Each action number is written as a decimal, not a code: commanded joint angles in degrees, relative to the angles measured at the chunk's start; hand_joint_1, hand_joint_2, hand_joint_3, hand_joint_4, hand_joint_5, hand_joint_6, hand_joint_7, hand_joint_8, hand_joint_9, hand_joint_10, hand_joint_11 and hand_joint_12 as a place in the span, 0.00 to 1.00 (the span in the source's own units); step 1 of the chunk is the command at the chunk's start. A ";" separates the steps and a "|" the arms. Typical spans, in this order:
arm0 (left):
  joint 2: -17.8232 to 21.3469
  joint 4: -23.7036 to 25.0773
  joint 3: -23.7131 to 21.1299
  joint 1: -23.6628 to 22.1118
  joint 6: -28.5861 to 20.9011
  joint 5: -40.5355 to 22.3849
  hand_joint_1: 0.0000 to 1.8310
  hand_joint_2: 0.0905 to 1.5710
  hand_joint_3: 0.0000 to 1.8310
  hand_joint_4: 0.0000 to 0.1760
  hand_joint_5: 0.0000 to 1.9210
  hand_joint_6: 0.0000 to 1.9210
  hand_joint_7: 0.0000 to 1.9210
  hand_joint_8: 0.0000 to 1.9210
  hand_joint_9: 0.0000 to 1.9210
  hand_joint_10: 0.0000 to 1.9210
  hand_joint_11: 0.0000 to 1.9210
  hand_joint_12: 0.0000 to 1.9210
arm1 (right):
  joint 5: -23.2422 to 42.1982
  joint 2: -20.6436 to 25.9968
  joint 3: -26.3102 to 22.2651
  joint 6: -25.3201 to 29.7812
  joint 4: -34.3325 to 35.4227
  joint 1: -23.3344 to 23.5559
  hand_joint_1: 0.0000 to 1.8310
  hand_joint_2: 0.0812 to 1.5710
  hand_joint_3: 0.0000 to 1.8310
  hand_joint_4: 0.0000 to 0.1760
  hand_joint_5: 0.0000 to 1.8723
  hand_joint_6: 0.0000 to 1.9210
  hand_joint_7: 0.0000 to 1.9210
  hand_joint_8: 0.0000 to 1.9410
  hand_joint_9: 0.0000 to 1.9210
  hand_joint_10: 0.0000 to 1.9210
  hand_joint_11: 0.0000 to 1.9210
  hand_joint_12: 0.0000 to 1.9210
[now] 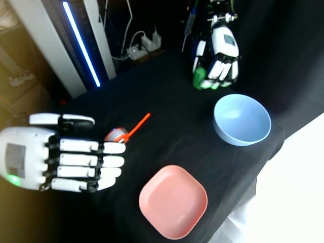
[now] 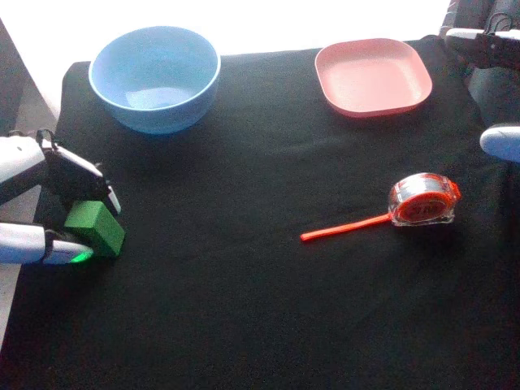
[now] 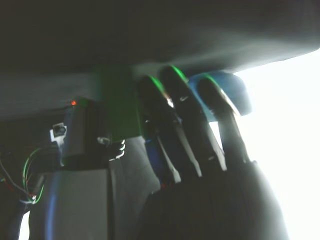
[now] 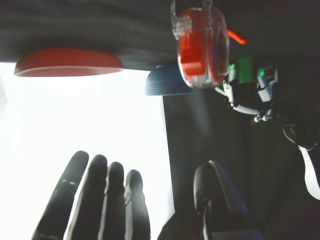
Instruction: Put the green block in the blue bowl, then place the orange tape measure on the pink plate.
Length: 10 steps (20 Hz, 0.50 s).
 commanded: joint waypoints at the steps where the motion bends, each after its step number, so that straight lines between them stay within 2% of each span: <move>1: 0.06 -1.27 0.33 -0.85 -0.15 -6.68 0.57 0.70 0.00 0.41 0.49 0.53 0.54 0.23 0.43 0.40 0.22 0.82 | 6.35 -0.24 0.20 0.47 2.60 0.30 0.43 0.72 0.00 0.10 0.13 0.00 0.14 0.00 0.16 0.01 0.03 0.41; 2: 0.04 -1.41 0.32 -0.86 -0.15 -6.88 0.56 0.70 0.00 0.60 0.50 0.53 0.57 0.16 0.43 0.42 0.22 0.82 | 6.35 -0.29 0.20 0.47 2.60 0.30 0.44 0.72 0.00 0.04 0.13 0.00 0.15 0.00 0.17 0.00 0.04 0.39; 3: 0.02 -1.52 0.31 -0.86 -0.15 -7.06 0.57 0.69 0.00 0.60 0.52 0.50 0.59 0.15 0.43 0.44 0.24 0.81 | 6.35 -0.35 0.20 0.48 2.60 0.30 0.43 0.72 0.00 0.04 0.13 0.00 0.15 0.00 0.17 0.00 0.04 0.39; 4: 0.00 -1.63 0.31 -0.87 -0.15 -7.17 0.58 0.68 0.00 0.42 0.53 0.47 0.60 0.15 0.44 0.46 0.27 0.81 | 6.35 -0.39 0.20 0.51 2.60 0.30 0.43 0.73 0.00 0.02 0.14 0.00 0.15 0.00 0.17 0.00 0.04 0.38; 5: 0.00 -1.76 0.30 -0.96 -0.16 -7.78 0.67 0.67 0.00 0.00 0.59 0.27 0.55 0.50 0.46 0.53 0.31 0.85 | 6.35 -0.42 0.20 0.60 2.60 0.30 0.42 0.73 0.00 0.01 0.14 0.00 0.15 0.00 0.17 0.00 0.04 0.38; 6: 0.10 -2.01 0.32 -1.36 -0.16 -9.38 0.70 0.66 0.00 0.00 0.63 0.18 0.53 0.59 0.47 0.53 0.27 0.82 | 6.35 -0.43 0.19 0.74 2.60 0.30 0.42 0.74 0.00 0.04 0.14 0.00 0.16 0.00 0.18 0.00 0.05 0.38; 8: 0.31 -2.01 0.50 -2.87 -0.15 -11.15 0.69 0.67 0.00 0.00 0.63 0.21 0.52 0.60 0.47 0.49 0.28 0.79 | 6.35 -0.43 0.19 0.79 2.60 0.30 0.41 0.74 0.00 0.04 0.14 0.00 0.16 0.00 0.18 0.00 0.06 0.38; 9: 0.34 -2.19 1.05 -4.89 0.17 -12.54 0.69 0.67 0.00 0.00 0.63 0.18 0.51 0.64 0.42 0.62 0.21 0.90 | 6.35 -0.43 0.20 0.80 2.61 0.30 0.42 0.74 0.00 0.04 0.14 0.00 0.16 0.00 0.18 0.00 0.05 0.38; 10: 0.21 -3.31 1.76 -7.27 1.88 -12.82 0.69 0.68 0.00 0.00 0.64 0.17 0.49 0.67 0.41 0.69 0.25 0.96 | 6.35 -0.45 0.22 0.81 2.61 0.30 0.42 0.74 0.00 0.02 0.14 0.00 0.16 0.00 0.18 0.00 0.05 0.38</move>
